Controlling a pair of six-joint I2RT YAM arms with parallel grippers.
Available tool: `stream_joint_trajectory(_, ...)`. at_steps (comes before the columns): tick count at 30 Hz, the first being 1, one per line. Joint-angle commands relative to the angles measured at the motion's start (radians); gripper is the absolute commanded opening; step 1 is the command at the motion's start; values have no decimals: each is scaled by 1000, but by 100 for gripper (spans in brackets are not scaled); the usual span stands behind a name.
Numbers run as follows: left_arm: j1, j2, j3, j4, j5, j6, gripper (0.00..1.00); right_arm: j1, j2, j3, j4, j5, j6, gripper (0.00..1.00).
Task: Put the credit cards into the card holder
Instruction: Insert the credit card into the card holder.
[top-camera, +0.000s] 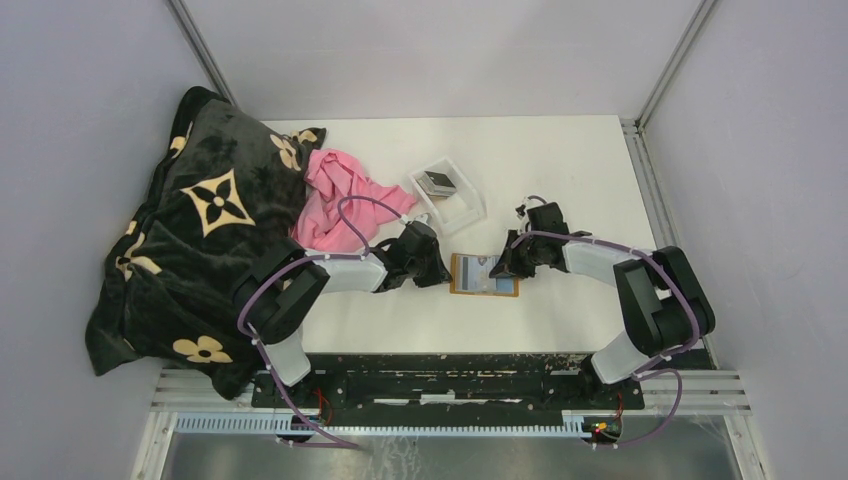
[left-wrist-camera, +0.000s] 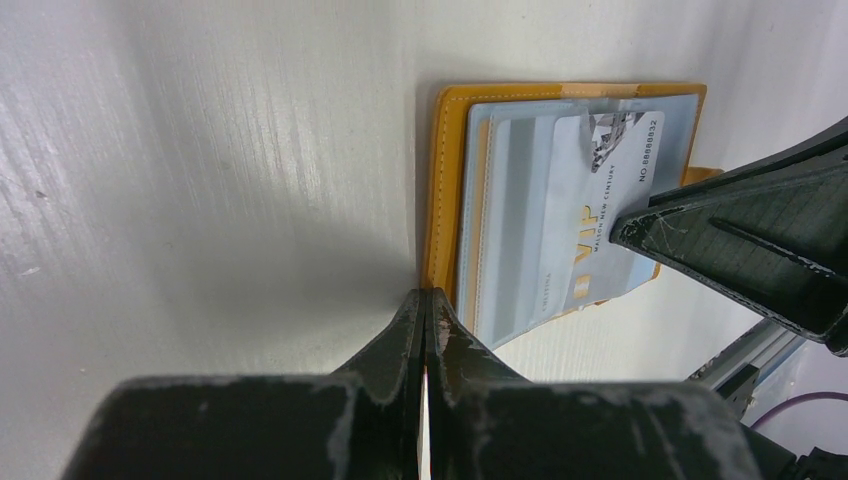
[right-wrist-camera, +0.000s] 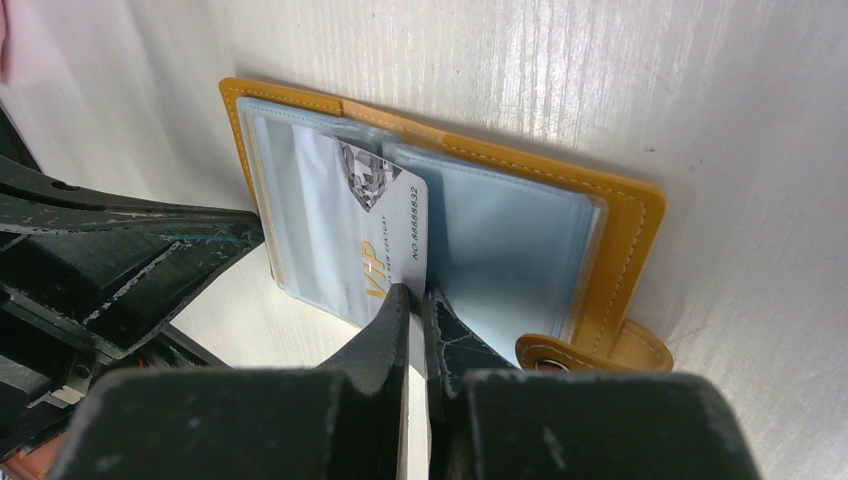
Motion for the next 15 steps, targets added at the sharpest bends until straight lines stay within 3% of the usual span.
stream_joint_trajectory(1, -5, 76, -20, -131, -24, 59, 4, 3, 43, 18, -10, 20, -32, 4)
stream_joint_trajectory(15, -14, 96, -7, -118, -10, 60, 3, 15, 76, 49, 2, 7, -11, 5)
